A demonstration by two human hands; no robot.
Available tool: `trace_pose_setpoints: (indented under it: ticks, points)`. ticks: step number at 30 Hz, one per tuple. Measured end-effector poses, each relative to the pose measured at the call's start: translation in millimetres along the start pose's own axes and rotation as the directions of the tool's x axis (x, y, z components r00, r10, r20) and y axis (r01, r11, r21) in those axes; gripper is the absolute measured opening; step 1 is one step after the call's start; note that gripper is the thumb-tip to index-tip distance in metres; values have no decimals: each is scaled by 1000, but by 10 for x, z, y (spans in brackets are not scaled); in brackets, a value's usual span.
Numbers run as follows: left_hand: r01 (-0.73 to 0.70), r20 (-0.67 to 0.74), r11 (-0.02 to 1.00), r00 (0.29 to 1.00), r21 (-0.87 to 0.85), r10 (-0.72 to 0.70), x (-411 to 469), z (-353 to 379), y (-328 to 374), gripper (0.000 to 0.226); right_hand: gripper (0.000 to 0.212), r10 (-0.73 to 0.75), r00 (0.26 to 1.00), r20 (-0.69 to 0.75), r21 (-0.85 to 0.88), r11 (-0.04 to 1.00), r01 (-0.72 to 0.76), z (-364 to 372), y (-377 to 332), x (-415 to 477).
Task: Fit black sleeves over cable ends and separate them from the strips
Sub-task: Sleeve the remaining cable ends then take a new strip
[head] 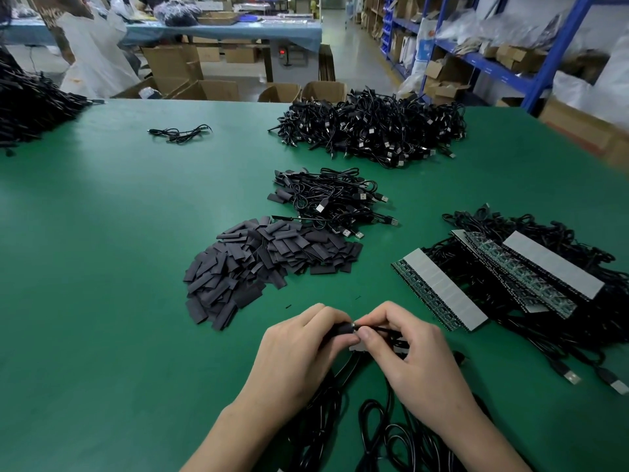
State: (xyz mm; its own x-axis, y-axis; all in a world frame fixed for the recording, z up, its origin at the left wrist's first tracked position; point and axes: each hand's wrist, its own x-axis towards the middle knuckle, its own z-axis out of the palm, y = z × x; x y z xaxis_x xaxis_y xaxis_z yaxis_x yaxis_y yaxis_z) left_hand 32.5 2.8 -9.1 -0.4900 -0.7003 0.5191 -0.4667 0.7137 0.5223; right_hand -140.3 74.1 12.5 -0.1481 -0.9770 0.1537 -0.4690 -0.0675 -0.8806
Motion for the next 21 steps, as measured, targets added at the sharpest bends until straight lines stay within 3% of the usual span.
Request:
trace_pose_setpoints:
  ticks: [7,15,21]
  points:
    - [139,25,958,990,-251,-137,34,-96,-74,27,16,-33,990,-135,-90,996,21,-52,30,28]
    - [156,19,945,987,-287,-157,24,-66,-70,18,10,-52,987,-155,-148,989,29,-20,49,4]
    - [152,-210,931,950,-332,-230,21,-64,-44,23,9,-83,976,-203,-123,991,59,-23,55,6]
